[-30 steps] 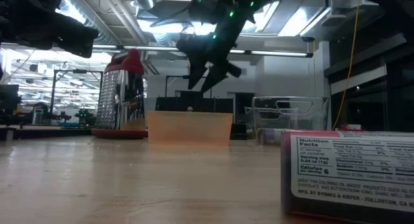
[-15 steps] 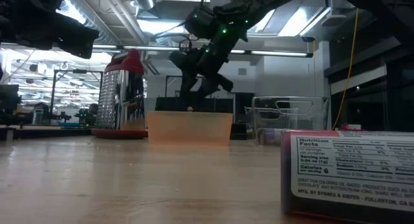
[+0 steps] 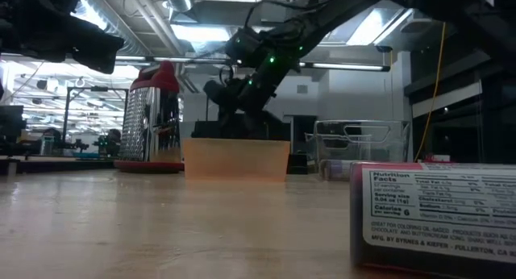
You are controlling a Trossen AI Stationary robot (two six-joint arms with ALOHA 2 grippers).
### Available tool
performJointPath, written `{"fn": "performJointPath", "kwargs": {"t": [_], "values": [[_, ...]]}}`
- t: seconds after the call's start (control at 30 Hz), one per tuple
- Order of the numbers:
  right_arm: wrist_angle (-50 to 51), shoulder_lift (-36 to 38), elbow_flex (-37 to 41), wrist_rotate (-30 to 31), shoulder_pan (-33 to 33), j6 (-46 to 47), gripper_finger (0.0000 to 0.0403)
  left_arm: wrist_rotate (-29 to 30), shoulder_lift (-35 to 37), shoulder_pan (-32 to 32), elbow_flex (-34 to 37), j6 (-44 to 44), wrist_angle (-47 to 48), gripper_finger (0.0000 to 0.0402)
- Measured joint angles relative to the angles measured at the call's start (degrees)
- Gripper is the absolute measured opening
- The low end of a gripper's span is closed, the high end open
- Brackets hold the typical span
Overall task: Pick & Place Food Item
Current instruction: Put the orange food coloring into the transparent bin
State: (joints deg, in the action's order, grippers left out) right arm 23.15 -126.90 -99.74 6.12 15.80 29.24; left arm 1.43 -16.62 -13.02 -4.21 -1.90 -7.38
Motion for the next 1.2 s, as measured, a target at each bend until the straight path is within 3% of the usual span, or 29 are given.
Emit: {"fn": "performJointPath", "kwargs": {"t": [0.63, 0.73, 0.8, 1.07, 1.2], "values": [[1.6, -1.1, -1.5, -2.1, -0.9, 0.8, 0.021, 1.7, 0.0, 0.0, 0.0, 0.7, 1.0, 0.0177], [6.3, -0.6, -6.0, -2.0, -1.6, 0.6, 0.021, 9.3, -0.1, 0.9, -0.8, 1.2, 2.9, 0.0177], [9.2, -0.4, -10.8, -0.2, -2.3, -0.5, 0.021, 11.2, -0.6, 2.5, -2.7, 1.1, 5.9, 0.0177], [25.8, 0.0, -35.4, 7.6, -5.4, -7.0, 0.021, 7.6, -9.3, 9.8, -12.8, -5.6, 13.7, 0.0177], [22.9, 7.7, -31.6, 10.4, -6.5, -8.3, 0.021, 4.9, -17.3, 12.5, -17.4, -7.2, 13.6, 0.0177]]}}
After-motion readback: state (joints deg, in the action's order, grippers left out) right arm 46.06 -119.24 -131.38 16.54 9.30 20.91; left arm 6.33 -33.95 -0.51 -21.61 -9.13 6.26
